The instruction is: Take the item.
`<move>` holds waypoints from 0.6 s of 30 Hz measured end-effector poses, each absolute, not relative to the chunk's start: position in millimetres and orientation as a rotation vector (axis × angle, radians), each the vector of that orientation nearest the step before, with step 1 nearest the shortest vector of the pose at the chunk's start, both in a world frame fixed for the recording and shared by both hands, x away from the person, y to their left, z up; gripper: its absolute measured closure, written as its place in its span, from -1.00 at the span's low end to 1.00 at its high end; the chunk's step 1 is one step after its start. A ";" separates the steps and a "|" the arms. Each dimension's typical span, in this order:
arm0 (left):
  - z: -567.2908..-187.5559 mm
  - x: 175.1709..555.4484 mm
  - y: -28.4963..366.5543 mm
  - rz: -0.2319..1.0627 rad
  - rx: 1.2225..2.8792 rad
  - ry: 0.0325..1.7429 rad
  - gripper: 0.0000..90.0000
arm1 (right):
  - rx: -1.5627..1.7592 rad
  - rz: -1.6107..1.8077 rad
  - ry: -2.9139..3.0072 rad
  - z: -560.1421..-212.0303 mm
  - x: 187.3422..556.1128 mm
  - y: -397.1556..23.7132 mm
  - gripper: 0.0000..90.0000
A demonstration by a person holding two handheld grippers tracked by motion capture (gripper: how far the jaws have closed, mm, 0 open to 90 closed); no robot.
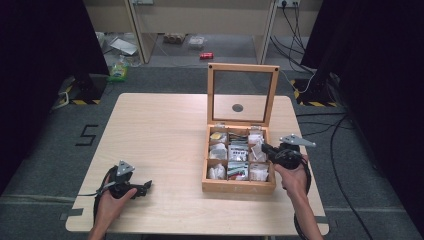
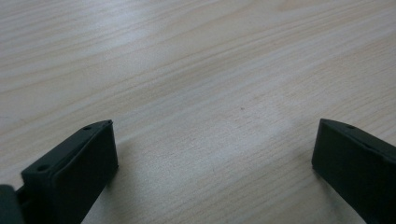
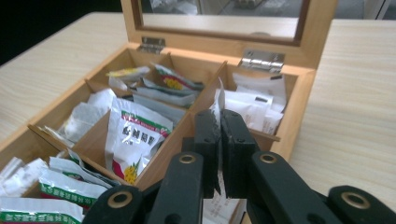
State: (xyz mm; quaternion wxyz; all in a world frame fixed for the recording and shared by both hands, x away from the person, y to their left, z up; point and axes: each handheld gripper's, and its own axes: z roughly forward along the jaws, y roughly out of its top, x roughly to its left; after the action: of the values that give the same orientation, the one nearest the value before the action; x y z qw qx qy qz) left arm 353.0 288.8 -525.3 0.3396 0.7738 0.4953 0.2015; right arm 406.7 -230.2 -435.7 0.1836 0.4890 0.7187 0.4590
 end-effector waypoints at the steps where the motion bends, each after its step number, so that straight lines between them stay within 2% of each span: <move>1: -525.3 353.0 288.8 0.524 2.014 1.289 -1.00 | 1.379 1.294 2.027 -435.7 406.7 -230.2 0.92; 18: -525.3 353.0 288.8 0.525 2.015 1.289 -1.00 | 1.389 1.373 1.911 -416.8 394.7 -266.8 0.92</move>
State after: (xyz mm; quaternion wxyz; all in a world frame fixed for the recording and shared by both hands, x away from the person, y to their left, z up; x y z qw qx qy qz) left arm 353.0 288.8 -525.3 0.3395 0.7739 0.4952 0.2015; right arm 394.7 -266.8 -416.8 0.2032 0.4978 0.6847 0.4921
